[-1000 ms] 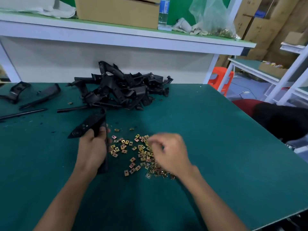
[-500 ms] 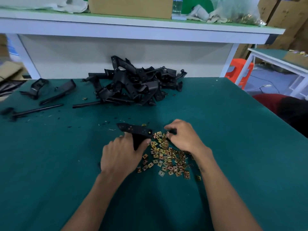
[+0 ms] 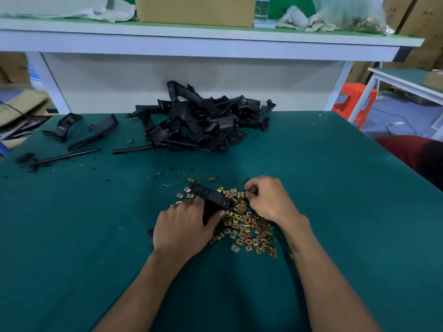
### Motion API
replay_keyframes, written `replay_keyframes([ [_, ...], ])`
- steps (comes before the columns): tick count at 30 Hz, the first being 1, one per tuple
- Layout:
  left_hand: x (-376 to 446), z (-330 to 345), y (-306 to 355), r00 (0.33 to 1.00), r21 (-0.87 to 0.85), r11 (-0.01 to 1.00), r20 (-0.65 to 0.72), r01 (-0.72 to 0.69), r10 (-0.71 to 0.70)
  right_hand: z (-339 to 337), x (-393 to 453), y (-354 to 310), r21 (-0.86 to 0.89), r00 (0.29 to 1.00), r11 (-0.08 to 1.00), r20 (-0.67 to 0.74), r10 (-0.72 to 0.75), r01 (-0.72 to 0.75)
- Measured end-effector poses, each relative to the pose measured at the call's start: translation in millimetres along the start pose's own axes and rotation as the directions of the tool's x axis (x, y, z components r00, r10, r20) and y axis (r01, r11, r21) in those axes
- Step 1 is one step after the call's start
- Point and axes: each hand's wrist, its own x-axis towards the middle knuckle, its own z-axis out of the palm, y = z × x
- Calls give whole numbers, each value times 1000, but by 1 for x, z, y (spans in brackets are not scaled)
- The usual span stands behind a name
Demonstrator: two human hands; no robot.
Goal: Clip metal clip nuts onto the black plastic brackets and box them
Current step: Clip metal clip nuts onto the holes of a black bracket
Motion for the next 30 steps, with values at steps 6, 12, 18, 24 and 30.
replay_keyframes([
  [6, 0, 2, 0, 1000, -13, 1000, -4, -7, 7, 2, -4, -11, -129, 997, 990, -66, 51, -59],
  [12, -1, 1, 0, 1000, -5, 1000, -10, -15, 15, -1, -12, -15, 83, 964, 992, -258, -67, 91],
  [18, 0, 2, 1, 1000, -12, 1000, -1, -3, 3, 10, -28, -43, 831, 991, 556, -42, 125, -34],
  [24, 1, -1, -1, 999, -38, 999, -21, 25, -26, 16, -33, -53, 943, 990, 327, 20, 142, -66],
  [30, 0, -4, -1, 998, -52, 998, -42, 45, -47, 14, -33, -51, 910, 995, 415, -52, 83, 13],
])
